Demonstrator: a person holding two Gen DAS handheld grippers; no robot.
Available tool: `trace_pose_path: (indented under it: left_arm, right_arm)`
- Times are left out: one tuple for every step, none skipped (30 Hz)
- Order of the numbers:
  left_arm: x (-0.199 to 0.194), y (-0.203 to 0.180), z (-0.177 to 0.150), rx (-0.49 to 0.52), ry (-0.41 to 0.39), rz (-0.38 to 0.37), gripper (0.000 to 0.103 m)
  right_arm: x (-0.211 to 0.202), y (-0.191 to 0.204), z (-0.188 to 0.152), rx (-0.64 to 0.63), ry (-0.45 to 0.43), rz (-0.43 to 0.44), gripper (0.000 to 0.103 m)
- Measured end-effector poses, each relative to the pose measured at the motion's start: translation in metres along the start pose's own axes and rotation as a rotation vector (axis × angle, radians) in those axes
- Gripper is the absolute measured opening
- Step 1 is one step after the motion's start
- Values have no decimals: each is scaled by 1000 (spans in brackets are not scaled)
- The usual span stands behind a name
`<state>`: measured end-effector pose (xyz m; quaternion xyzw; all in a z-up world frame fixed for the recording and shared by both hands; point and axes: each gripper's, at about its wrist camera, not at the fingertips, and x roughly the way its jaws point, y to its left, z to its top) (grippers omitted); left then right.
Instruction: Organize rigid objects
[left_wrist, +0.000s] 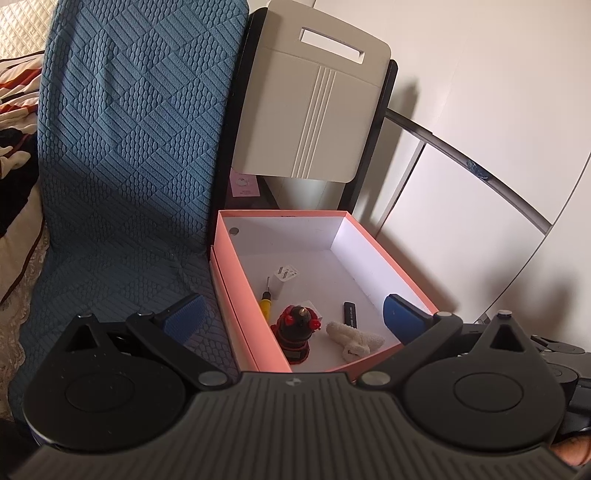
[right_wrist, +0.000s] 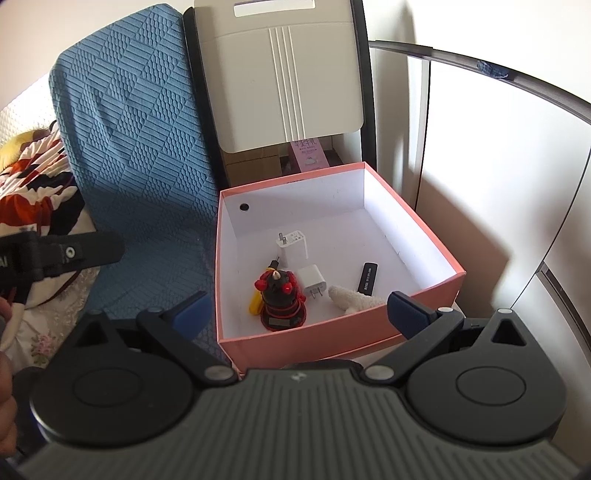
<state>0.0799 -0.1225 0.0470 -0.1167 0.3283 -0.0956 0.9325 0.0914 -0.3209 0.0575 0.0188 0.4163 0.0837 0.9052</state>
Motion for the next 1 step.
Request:
trace_pose_path:
  left_arm:
    - [0, 0, 0, -1, 3, -1, 103]
  right_arm:
    - [0, 0, 0, 0, 1, 1, 103]
